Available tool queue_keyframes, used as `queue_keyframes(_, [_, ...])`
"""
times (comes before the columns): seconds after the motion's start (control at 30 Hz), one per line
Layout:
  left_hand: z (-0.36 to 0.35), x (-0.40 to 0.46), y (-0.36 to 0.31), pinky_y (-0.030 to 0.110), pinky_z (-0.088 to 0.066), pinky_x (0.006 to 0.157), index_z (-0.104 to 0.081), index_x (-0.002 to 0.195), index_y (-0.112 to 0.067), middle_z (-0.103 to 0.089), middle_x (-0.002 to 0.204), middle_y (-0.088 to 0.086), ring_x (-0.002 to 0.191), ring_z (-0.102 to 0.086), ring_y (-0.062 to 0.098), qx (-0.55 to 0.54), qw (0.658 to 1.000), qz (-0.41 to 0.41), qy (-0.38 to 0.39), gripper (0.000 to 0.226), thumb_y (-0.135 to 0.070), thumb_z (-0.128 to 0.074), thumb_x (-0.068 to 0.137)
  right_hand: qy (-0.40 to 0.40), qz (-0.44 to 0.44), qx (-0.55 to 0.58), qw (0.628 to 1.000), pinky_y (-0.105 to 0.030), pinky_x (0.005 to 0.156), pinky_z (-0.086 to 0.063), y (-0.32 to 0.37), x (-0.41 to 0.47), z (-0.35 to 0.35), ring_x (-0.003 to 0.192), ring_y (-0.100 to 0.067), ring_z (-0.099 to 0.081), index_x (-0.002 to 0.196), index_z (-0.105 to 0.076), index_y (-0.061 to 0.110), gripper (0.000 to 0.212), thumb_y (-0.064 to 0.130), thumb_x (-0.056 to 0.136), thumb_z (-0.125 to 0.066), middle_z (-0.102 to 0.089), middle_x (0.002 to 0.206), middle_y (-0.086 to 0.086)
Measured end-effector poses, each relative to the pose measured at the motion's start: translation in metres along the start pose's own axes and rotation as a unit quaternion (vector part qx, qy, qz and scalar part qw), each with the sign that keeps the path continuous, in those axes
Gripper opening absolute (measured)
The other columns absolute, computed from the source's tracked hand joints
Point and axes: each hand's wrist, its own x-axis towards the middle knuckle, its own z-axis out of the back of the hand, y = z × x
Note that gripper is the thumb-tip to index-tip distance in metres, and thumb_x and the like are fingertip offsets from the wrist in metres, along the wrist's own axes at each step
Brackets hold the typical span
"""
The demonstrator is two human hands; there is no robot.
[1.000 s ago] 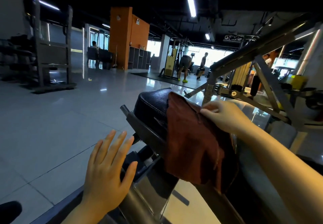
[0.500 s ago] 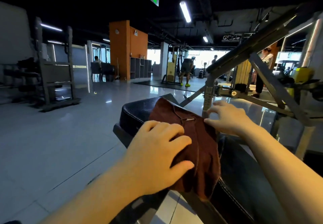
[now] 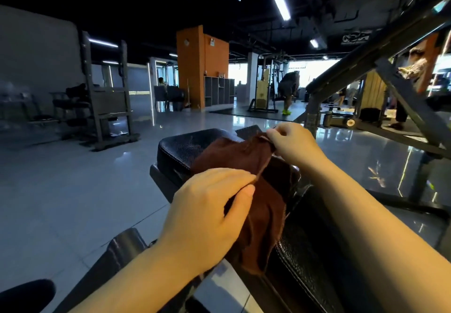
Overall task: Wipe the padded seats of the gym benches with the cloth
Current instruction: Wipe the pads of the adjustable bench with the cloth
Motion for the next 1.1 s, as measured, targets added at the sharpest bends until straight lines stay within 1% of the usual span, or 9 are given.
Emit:
queue_keyframes(0.1, [-0.012, 0.006, -0.015, 0.027, -0.043, 0.101, -0.074, 0.101, -0.032, -0.070, 0.103, -0.017, 0.099, -0.061, 0.000, 0.082, 0.990, -0.056, 0.101, 0.042, -0.053, -0.038, 0.094, 0.048, -0.037, -0.159, 0.985, -0.034, 0.057, -0.035, -0.014, -0.004, 0.009, 0.079, -0.031, -0.055, 0.074, -0.055, 0.010, 0.030, 0.030, 0.097, -0.054, -0.060, 0.079, -0.012])
queue_keyframes(0.17, [-0.014, 0.001, -0.015, 0.028, -0.039, 0.106, -0.073, 0.104, -0.033, -0.069, 0.107, -0.018, 0.103, -0.060, 0.000, 0.085, 0.983, -0.085, 0.140, 0.042, -0.058, -0.041, 0.092, 0.005, -0.009, -0.251, 0.968, -0.034, 0.062, -0.036, -0.021, -0.013, 0.011, 0.085, -0.031, -0.054, 0.090, -0.060, 0.010, 0.019, 0.026, 0.097, -0.052, -0.063, 0.096, -0.013])
queue_keyframes(0.27, [0.003, -0.007, -0.003, 0.018, -0.033, 0.104, -0.071, 0.110, -0.029, -0.065, 0.116, -0.015, 0.111, -0.055, -0.001, 0.023, 0.986, -0.113, 0.122, 0.033, -0.048, -0.050, 0.093, -0.026, 0.115, -0.153, 0.981, -0.035, 0.077, -0.040, 0.000, -0.034, 0.002, 0.105, -0.026, -0.055, 0.115, -0.062, 0.015, 0.027, 0.031, 0.101, -0.047, -0.061, 0.115, -0.007])
queue_keyframes(0.33, [0.018, -0.008, 0.013, 0.022, -0.036, 0.101, -0.072, 0.107, -0.025, -0.067, 0.115, -0.010, 0.109, -0.056, 0.002, 0.063, 0.985, -0.140, 0.077, 0.029, -0.042, -0.053, 0.092, 0.101, 0.153, -0.112, 0.977, -0.038, 0.102, -0.037, 0.023, -0.041, -0.018, 0.129, -0.023, -0.045, 0.138, -0.051, 0.020, 0.043, 0.043, 0.102, -0.039, -0.052, 0.140, -0.003])
queue_keyframes(0.4, [0.031, -0.009, 0.041, 0.022, -0.039, 0.097, -0.072, 0.105, -0.022, -0.068, 0.112, -0.007, 0.105, -0.057, 0.004, 0.093, 0.986, -0.127, 0.051, 0.030, -0.041, -0.052, 0.094, 0.223, 0.115, -0.166, 0.954, -0.043, 0.118, -0.015, 0.037, -0.038, -0.041, 0.147, -0.020, -0.021, 0.154, -0.026, 0.026, 0.062, 0.057, 0.100, -0.029, -0.022, 0.161, 0.000])
queue_keyframes(0.53, [0.045, -0.026, 0.095, 0.012, -0.040, 0.095, -0.071, 0.106, -0.016, -0.060, 0.108, -0.013, 0.102, -0.056, 0.003, 0.097, 0.994, -0.055, -0.007, 0.044, -0.046, -0.039, 0.100, 0.237, 0.059, -0.197, 0.950, -0.048, 0.121, -0.004, 0.032, -0.015, -0.046, 0.150, -0.015, -0.009, 0.157, -0.012, 0.023, 0.077, 0.067, 0.095, -0.024, -0.006, 0.164, 0.002])
queue_keyframes(0.63, [0.042, -0.047, 0.121, 0.005, -0.029, 0.101, -0.064, 0.117, -0.014, -0.055, 0.112, -0.013, 0.110, -0.047, -0.001, 0.083, 0.996, -0.014, -0.039, 0.048, -0.049, -0.036, 0.101, 0.259, 0.047, -0.201, 0.944, -0.051, 0.121, 0.001, 0.027, -0.020, -0.041, 0.150, -0.010, -0.002, 0.156, -0.010, 0.034, 0.067, 0.063, 0.097, -0.021, -0.002, 0.164, 0.009])
queue_keyframes(0.83, [0.015, -0.083, 0.161, 0.043, -0.034, 0.102, -0.040, 0.141, -0.028, -0.046, 0.143, -0.005, 0.136, -0.034, 0.012, 0.065, 0.997, 0.047, -0.007, 0.052, -0.057, -0.027, 0.100, 0.253, 0.085, -0.144, 0.953, -0.032, 0.120, 0.007, 0.030, -0.064, -0.033, 0.143, 0.010, 0.000, 0.138, -0.011, 0.057, 0.055, 0.063, 0.083, -0.016, -0.006, 0.158, 0.029])
queue_keyframes(1.1, [0.004, -0.086, 0.172, 0.036, -0.024, 0.114, -0.031, 0.149, -0.024, -0.032, 0.155, -0.003, 0.148, -0.012, 0.006, 0.099, 0.993, 0.054, -0.041, 0.056, -0.054, -0.024, 0.102, 0.291, 0.155, -0.172, 0.928, -0.039, 0.122, 0.005, 0.094, -0.008, -0.093, 0.147, 0.002, 0.001, 0.154, -0.011, 0.040, 0.055, 0.052, 0.103, -0.026, -0.003, 0.162, 0.020])
